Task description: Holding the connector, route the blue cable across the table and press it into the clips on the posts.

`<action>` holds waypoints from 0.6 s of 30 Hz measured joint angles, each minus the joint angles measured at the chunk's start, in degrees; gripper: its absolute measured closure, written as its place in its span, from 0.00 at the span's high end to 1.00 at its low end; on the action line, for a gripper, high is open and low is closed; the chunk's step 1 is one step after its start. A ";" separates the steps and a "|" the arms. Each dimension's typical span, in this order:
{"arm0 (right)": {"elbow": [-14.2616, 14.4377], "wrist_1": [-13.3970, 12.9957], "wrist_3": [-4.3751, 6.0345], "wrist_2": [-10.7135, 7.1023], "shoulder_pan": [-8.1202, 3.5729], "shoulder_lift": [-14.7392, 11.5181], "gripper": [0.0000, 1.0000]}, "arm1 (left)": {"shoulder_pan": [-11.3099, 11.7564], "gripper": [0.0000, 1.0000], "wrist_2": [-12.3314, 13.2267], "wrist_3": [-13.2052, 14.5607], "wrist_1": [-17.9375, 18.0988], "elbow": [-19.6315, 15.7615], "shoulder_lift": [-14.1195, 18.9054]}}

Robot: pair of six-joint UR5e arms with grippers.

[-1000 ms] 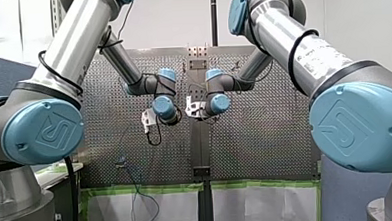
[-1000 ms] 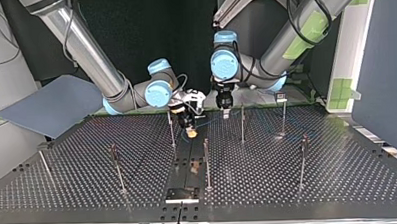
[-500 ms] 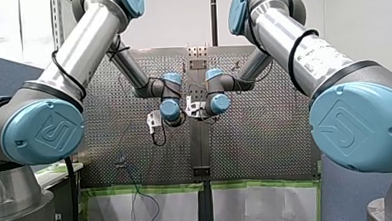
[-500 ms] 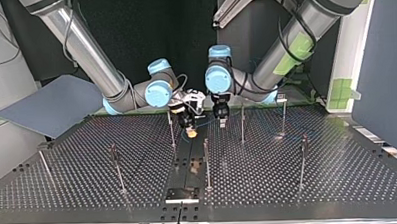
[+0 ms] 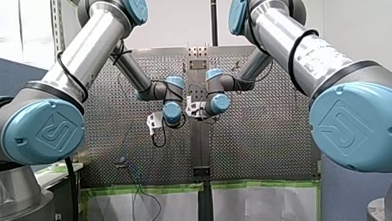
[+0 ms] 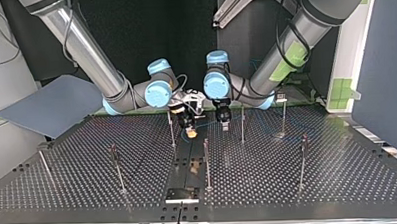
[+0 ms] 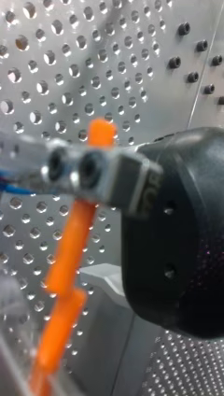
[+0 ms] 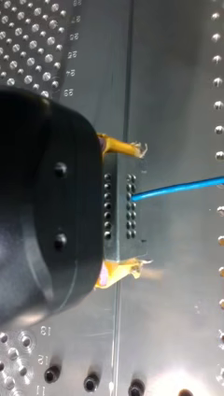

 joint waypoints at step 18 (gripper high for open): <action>-0.05 1.17 -0.46 0.03 0.14 -0.67 0.00 | -0.47 0.00 -3.37 -1.48 -2.00 0.02 0.21</action>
